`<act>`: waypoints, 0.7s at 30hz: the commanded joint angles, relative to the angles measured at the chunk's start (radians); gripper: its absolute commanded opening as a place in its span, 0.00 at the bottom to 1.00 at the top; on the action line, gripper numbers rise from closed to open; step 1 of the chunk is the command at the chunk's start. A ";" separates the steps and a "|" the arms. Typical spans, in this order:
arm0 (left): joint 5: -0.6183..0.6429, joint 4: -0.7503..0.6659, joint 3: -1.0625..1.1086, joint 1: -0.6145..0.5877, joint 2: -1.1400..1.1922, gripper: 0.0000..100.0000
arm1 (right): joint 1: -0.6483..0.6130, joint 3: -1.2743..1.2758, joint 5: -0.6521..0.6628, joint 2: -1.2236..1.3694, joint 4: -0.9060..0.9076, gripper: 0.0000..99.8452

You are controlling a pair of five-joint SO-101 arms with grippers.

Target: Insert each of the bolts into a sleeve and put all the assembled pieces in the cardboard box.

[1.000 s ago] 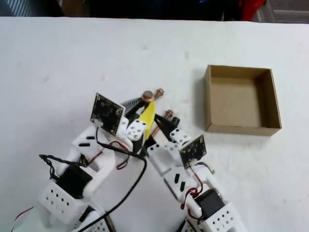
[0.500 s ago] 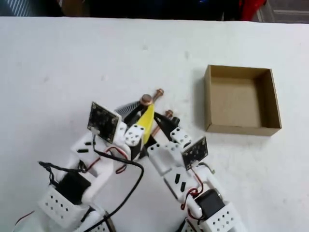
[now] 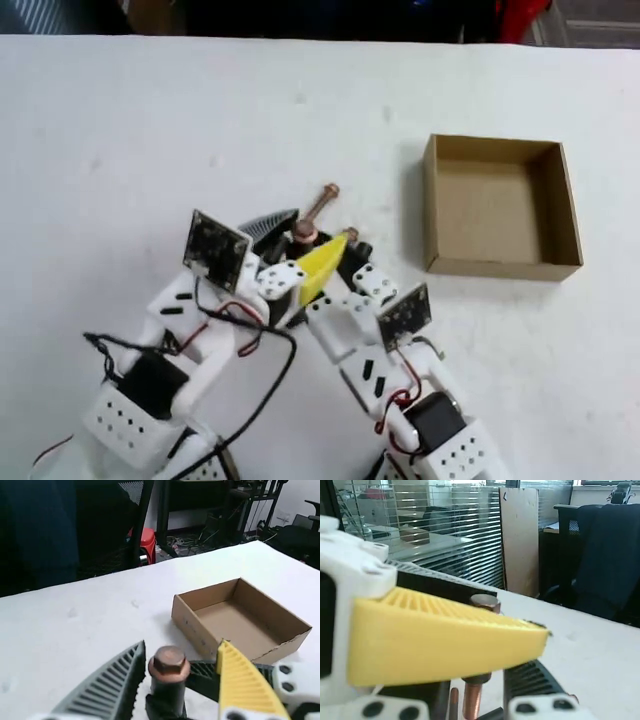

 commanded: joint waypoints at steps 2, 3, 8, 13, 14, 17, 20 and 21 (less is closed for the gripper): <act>-0.006 -0.017 -0.015 -0.002 -0.013 0.26 | 0.005 0.008 -0.009 -0.013 -0.021 0.02; -0.008 -0.018 -0.017 -0.002 -0.013 0.26 | 0.007 0.008 -0.009 -0.013 -0.021 0.02; -0.008 -0.014 -0.106 -0.077 -0.012 0.26 | 0.007 0.008 -0.005 -0.012 -0.019 0.02; -0.008 -0.009 -0.176 -0.213 -0.012 0.19 | 0.058 0.008 -0.003 -0.012 -0.007 0.02; -0.008 -0.009 -0.183 -0.237 -0.012 0.15 | 0.074 0.008 -0.005 -0.012 -0.005 0.02; -0.008 -0.009 -0.199 -0.298 -0.013 0.01 | 0.116 0.008 -0.009 -0.012 -0.007 0.02; -0.008 0.003 -0.196 -0.334 -0.015 0.06 | 0.145 0.008 -0.009 -0.012 -0.007 0.02; -0.008 0.029 -0.199 -0.344 -0.015 0.06 | 0.153 0.008 -0.009 -0.012 -0.004 0.02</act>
